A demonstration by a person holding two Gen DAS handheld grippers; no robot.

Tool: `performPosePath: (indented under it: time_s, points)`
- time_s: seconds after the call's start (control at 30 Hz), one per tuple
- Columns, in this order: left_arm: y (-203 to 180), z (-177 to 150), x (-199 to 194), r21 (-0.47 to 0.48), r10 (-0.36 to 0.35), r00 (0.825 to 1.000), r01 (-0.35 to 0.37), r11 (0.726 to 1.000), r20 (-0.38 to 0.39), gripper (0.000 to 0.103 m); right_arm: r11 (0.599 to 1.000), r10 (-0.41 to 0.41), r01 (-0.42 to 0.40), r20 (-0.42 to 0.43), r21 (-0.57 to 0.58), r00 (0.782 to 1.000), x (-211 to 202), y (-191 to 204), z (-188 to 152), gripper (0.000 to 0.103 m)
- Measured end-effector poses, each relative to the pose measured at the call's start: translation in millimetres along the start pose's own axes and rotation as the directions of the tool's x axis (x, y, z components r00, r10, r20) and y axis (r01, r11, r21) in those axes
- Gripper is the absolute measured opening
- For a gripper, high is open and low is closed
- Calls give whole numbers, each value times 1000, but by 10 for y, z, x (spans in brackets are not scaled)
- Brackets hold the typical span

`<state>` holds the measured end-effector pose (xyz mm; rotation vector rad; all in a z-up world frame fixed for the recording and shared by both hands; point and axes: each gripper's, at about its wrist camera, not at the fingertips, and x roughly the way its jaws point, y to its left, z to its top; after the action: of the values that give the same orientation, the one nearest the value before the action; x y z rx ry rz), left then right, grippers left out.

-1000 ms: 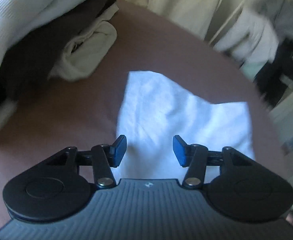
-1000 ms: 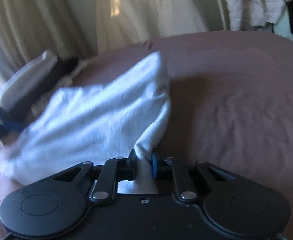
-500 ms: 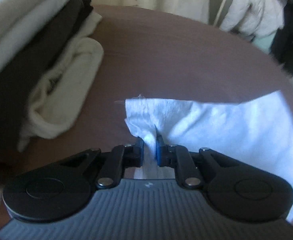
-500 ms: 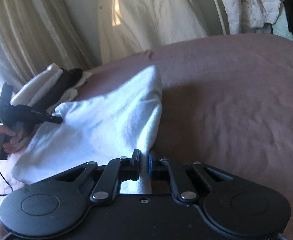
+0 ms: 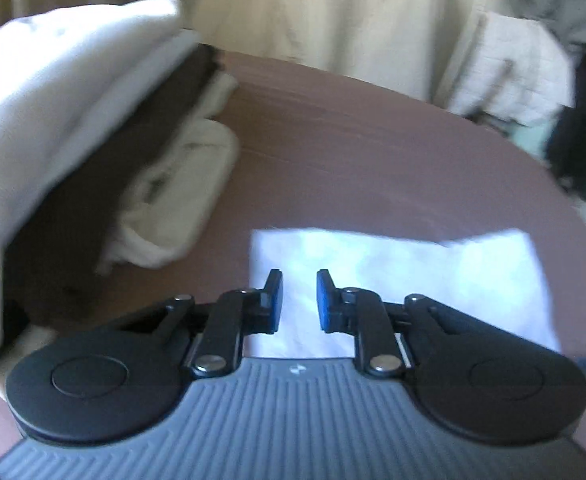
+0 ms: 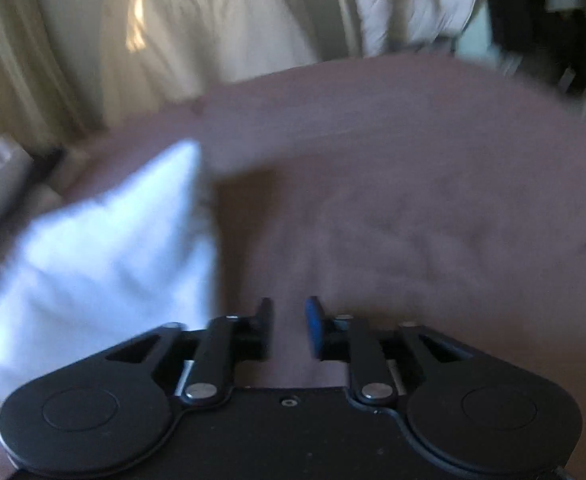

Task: Fold clothes

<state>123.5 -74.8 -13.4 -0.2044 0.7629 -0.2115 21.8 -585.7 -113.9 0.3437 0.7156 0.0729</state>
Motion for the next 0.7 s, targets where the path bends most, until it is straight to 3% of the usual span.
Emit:
performPosePath:
  time_s: [0.07, 0.13, 0.2, 0.27, 0.33, 0.37, 0.43, 0.47, 0.57, 0.6, 0.63, 0.67, 0.7]
  points:
    - [-164, -124, 34, 41, -60, 997, 62, 997, -37, 36, 997, 82, -82, -5, -9, 997, 142, 87, 83, 47]
    - [-279, -262, 148, 56, -99, 990, 104, 993, -96, 41, 988, 145, -146, -20, -49, 989, 319, 191, 166, 55]
    - [-314, -389, 292, 56, -78, 982, 89, 994, -172, 42, 981, 176, -180, -58, -72, 983, 560, 273, 266, 69]
    - [-272, -487, 359, 56, -44, 976, 57, 997, -213, 42, 974, 188, -197, -84, -113, 979, 779, 356, 367, 69]
    - [-229, -524, 334, 73, -39, 976, 56, 996, -214, 42, 960, 108, -112, -29, -257, 994, 886, 447, 466, 58]
    - [-218, -531, 309, 91, -32, 976, 53, 994, -216, 42, 952, 82, -81, -9, -295, 997, 917, 458, 504, 43]
    - [-200, -549, 261, 116, -21, 975, 47, 992, -220, 42, 968, 85, -86, -17, -234, 996, 878, 329, 529, 31]
    - [-199, -570, 241, 107, -18, 975, 42, 993, -220, 42, 975, 86, -88, -21, -203, 996, 859, 264, 542, 15]
    - [-228, -579, 199, 105, -3, 978, 25, 994, -208, 42, 990, 91, -94, -34, -110, 995, 800, 70, 580, 21]
    - [-296, -606, 121, 137, 1, 981, 25, 990, -192, 45, 992, 92, -95, -38, -78, 995, 781, 6, 593, 27]
    - [-371, -640, 50, 178, -2, 985, 34, 984, -174, 55, 994, 94, -96, -42, -47, 995, 762, -59, 606, 35]
    - [-454, -682, -12, 232, -17, 988, 53, 971, -153, 63, 995, 96, -97, -46, -15, 994, 742, -123, 618, 53]
    - [-512, -713, -47, 258, -30, 988, 69, 964, -151, 64, 993, 115, -114, -49, 21, 992, 704, -184, 610, 60]
